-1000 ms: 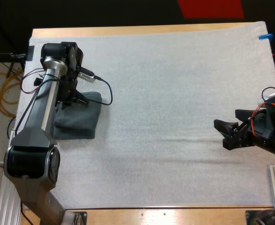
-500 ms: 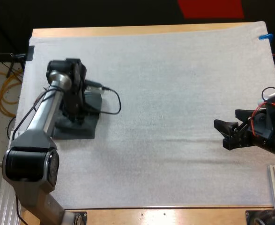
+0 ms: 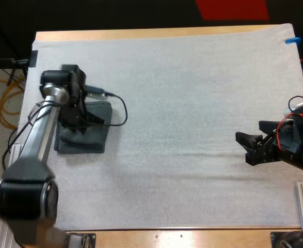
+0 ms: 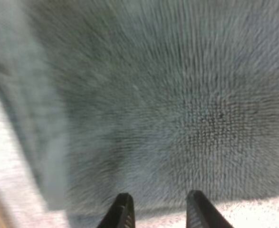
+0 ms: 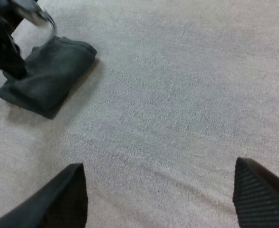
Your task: Pick towel from pile fold and stack
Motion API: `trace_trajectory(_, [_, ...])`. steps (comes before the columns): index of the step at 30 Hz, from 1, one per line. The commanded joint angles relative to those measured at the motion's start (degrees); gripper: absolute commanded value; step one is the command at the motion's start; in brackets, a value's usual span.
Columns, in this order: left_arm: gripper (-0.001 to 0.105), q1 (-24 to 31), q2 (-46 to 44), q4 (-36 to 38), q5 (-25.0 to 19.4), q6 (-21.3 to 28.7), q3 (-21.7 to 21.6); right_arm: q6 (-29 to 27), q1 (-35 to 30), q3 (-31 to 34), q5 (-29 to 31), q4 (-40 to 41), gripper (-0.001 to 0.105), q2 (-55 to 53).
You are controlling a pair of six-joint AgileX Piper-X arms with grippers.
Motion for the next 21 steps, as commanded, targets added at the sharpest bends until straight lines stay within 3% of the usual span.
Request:
trace_trajectory(1, [0.024,0.1,-3.7,-0.8,0.2,-0.1,-1.0,-0.3,0.1,-0.1,-0.5,0.1,0.063,-0.3])
trace_trajectory(11, [0.024,-1.4,-27.0,-3.3,3.9,-0.5,-1.3,2.0,0.0,-0.1,1.7,-0.3,0.063,0.5])
trace_trajectory(17, [0.024,-7.0,-36.2,-3.5,4.3,-0.8,-1.0,1.9,0.0,-0.1,7.9,-0.2,0.063,4.7])
trace_trajectory(21, [0.024,-11.3,-39.8,-3.7,4.3,-1.6,-1.0,-1.5,0.0,-0.1,12.1,-0.6,0.063,8.7])
